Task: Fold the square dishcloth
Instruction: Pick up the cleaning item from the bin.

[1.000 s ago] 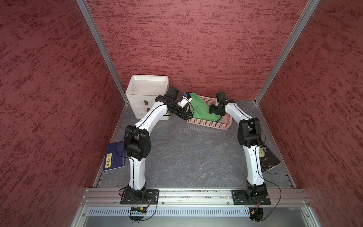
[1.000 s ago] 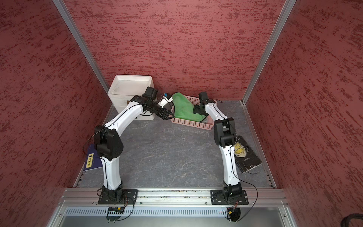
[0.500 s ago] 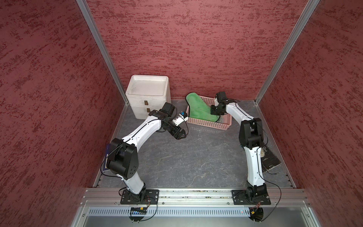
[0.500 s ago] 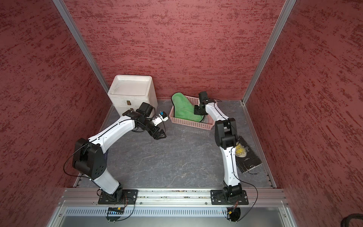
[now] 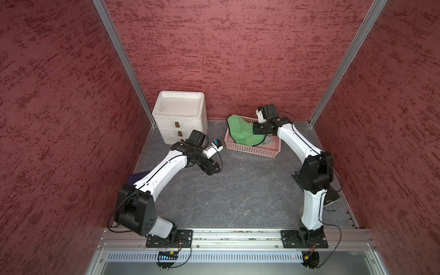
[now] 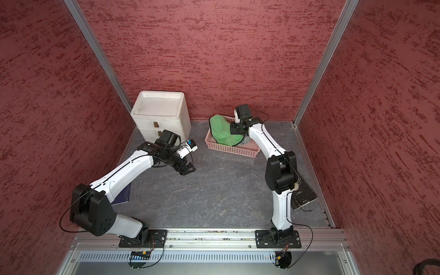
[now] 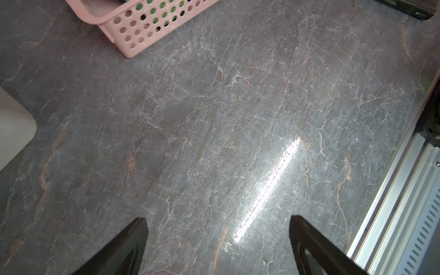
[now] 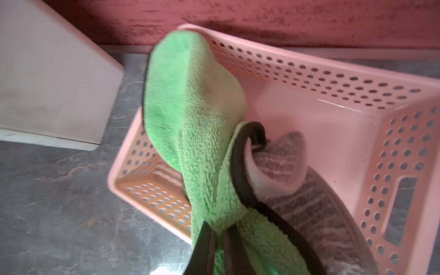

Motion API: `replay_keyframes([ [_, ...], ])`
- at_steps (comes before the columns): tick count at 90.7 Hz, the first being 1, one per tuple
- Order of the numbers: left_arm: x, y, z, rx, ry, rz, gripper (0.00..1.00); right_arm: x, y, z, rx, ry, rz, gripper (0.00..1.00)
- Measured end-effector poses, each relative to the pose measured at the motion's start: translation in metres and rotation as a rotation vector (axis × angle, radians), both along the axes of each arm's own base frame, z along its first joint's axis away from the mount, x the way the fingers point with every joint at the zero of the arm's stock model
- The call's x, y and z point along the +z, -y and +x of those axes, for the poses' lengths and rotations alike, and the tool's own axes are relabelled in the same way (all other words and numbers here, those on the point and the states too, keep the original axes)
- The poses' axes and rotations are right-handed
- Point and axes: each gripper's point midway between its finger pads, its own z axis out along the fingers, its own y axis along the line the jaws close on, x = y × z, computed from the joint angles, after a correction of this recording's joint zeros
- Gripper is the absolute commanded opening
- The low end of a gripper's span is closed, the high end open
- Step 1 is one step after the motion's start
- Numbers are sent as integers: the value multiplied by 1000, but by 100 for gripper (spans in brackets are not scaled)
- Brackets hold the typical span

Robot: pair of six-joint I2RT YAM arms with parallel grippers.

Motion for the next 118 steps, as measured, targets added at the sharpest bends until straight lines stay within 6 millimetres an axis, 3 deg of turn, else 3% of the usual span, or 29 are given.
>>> replay_keyframes([
  [12, -4, -4, -3, 2, 26, 1, 100, 27, -19, -15, 25, 34, 38, 7],
  [22, -5, 7, -1, -36, 69, 4, 100, 30, -24, -20, 18, 15, 71, 8],
  [31, -4, 33, 11, -89, 137, 10, 100, 21, -20, -23, -11, -24, 84, 8],
  [52, -2, 120, 74, -190, 352, 4, 100, 6, -13, -26, -82, -101, 136, 6],
  [66, 3, 161, 112, -189, 456, -28, 91, -9, 2, -23, -129, -178, 243, 6],
  [80, 14, 172, 152, -150, 526, -53, 74, -23, 25, -20, -176, -240, 336, 6],
  [91, 10, 177, 170, -154, 513, -58, 62, -20, 27, -18, -171, -242, 374, 6],
  [99, 3, 182, 175, -179, 474, -61, 55, -17, 23, -17, -155, -236, 392, 6],
  [112, -15, 181, 171, -215, 383, -60, 53, -15, 20, -17, -138, -236, 408, 6],
  [118, -21, 181, 166, -232, 341, -62, 37, -14, 20, -17, -137, -236, 410, 6],
])
